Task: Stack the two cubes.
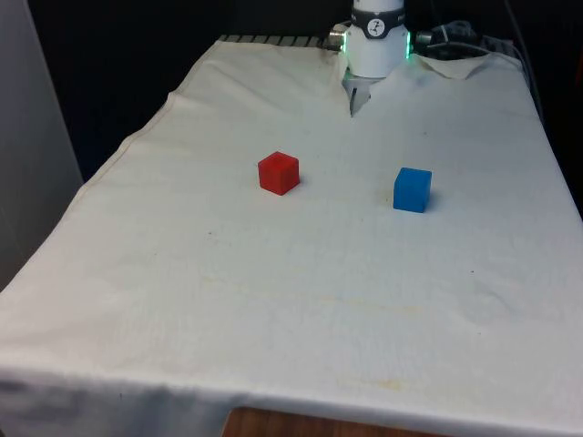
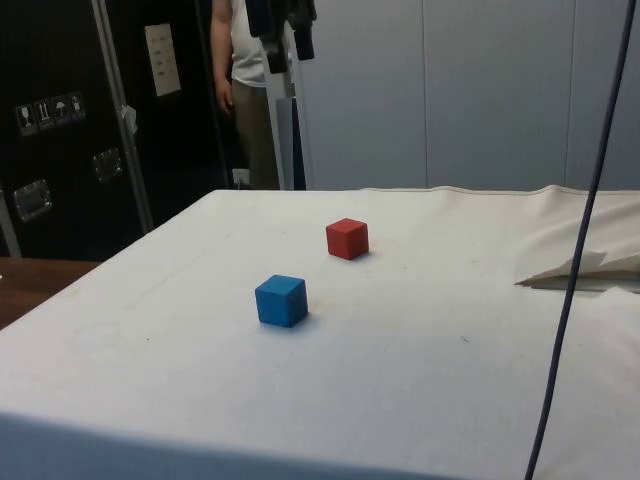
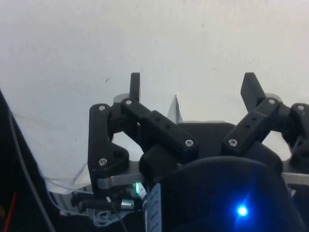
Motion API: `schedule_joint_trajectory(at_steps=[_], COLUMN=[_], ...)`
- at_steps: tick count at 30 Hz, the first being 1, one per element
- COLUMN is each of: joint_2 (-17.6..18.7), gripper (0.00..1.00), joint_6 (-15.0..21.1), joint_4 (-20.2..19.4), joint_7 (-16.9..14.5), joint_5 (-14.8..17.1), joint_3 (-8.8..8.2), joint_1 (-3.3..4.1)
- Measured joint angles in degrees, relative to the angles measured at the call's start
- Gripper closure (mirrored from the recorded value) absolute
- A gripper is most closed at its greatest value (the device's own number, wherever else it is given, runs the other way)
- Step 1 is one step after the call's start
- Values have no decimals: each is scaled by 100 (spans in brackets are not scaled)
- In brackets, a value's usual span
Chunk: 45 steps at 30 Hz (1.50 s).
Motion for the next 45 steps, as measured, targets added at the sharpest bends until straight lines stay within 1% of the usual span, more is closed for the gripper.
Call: schedule_joint_trajectory(at_steps=[2, 8, 10, 17, 19, 24, 29, 30, 35, 38, 39, 40, 45], joint_2=[0, 17, 40, 92, 115, 86, -34, -34, -92, -97, -97, -97, -63], gripper=[0, 0, 0, 0, 0, 0, 0, 0, 0, 0, 0, 0, 0], joint_6=[126, 327, 453, 705, 871, 1037, 1335, 1335, 1679, 1868, 1982, 1982, 2246], joint_4=[-80, -201, -275, -441, -550, -739, -1066, -1066, -1352, -1478, -1547, -1547, -1696], joint_7=[143, 384, 533, 819, 917, 991, 1066, 1066, 1157, 1180, 1180, 1180, 1175], joint_5=[-86, -201, -246, -309, -309, -309, -309, -309, -298, -286, -258, -258, -166], joint_3=[0, 0, 0, 0, -6, -6, -6, -6, -6, -23, -46, -46, -109], joint_1=[0, 0, 0, 0, 0, 0, 0, 0, 0, -6, -6, -6, -6])
